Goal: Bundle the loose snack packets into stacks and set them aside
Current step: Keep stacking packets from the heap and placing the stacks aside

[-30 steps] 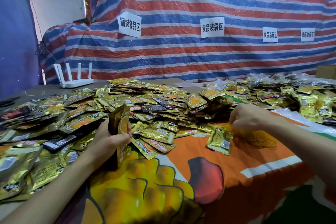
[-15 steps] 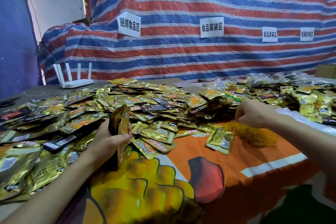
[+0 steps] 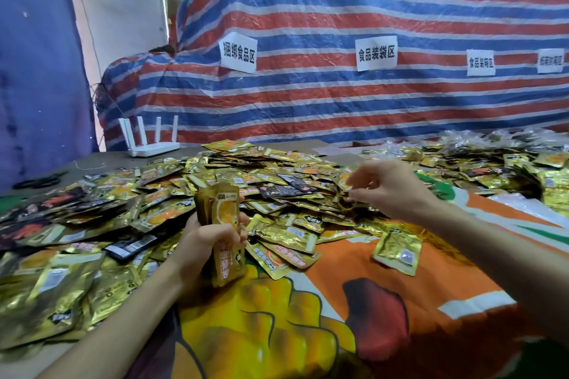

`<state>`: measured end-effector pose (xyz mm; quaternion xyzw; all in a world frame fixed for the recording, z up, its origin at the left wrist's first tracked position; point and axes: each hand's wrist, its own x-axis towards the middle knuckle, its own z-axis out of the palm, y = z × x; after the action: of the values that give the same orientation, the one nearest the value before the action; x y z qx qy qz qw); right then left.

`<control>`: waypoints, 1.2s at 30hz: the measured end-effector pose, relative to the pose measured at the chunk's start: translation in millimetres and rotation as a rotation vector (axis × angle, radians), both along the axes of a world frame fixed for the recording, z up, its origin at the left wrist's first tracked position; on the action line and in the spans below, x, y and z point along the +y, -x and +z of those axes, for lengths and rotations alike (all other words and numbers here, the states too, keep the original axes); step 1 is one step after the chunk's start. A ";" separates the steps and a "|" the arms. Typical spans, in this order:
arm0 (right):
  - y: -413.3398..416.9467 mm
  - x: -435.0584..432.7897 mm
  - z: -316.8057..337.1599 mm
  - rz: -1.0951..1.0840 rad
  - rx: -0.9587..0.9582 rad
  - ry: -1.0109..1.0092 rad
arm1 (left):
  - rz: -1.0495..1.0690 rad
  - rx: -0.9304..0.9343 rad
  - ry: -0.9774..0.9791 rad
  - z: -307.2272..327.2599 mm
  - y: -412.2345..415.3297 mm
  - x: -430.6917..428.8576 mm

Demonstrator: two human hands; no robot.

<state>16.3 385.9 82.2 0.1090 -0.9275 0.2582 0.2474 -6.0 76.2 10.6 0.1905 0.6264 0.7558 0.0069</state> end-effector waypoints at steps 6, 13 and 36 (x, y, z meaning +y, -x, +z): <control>24.5 -116.4 -18.6 0.305 -0.060 0.112 | 0.020 -0.190 -0.079 3.4 2.8 -7.2; 57.9 -170.3 -34.3 0.286 0.036 0.241 | 0.151 -0.298 -0.137 5.5 10.7 -13.6; 55.4 -145.9 -41.5 0.985 -0.628 1.315 | -0.296 -0.315 -0.361 11.3 8.2 -20.3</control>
<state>-39.1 240.0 40.8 0.2560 -0.4635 0.8356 -0.1460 -14.2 55.9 21.9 0.1582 0.4383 0.8662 0.1805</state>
